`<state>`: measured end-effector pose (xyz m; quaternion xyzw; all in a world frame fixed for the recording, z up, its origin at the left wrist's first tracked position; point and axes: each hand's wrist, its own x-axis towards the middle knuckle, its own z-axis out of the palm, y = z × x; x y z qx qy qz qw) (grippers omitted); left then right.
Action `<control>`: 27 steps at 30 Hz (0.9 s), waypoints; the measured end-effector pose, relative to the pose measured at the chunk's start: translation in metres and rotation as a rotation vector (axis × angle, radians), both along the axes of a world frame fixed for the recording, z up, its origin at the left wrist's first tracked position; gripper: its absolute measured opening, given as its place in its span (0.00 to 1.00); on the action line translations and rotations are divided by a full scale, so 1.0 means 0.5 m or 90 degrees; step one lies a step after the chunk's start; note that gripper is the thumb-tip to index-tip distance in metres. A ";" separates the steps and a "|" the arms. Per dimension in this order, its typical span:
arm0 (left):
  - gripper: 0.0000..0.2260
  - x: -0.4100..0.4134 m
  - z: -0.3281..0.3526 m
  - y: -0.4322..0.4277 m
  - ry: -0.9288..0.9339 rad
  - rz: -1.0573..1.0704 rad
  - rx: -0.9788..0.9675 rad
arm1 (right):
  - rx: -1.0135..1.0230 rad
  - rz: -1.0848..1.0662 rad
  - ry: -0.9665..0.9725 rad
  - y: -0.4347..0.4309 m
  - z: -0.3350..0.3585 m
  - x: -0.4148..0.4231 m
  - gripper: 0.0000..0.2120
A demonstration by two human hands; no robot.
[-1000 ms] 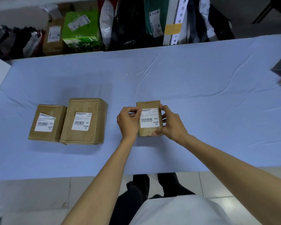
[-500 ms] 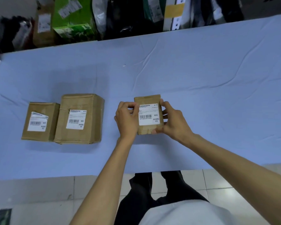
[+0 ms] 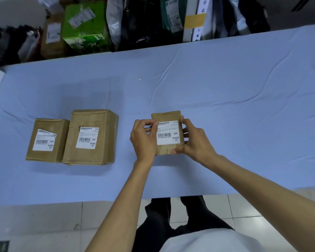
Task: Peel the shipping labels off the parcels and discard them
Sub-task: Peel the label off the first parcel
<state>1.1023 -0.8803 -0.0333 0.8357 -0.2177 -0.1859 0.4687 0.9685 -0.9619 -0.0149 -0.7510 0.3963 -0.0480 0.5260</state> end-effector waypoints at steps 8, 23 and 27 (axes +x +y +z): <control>0.03 0.007 0.001 -0.004 -0.058 -0.030 0.047 | 0.003 0.000 -0.001 0.000 0.003 0.001 0.44; 0.04 -0.003 -0.003 0.003 -0.070 -0.052 0.048 | 0.003 -0.001 0.004 0.000 0.001 -0.001 0.45; 0.03 -0.001 -0.004 0.002 -0.056 -0.031 0.014 | 0.004 0.000 0.005 0.003 -0.001 -0.001 0.46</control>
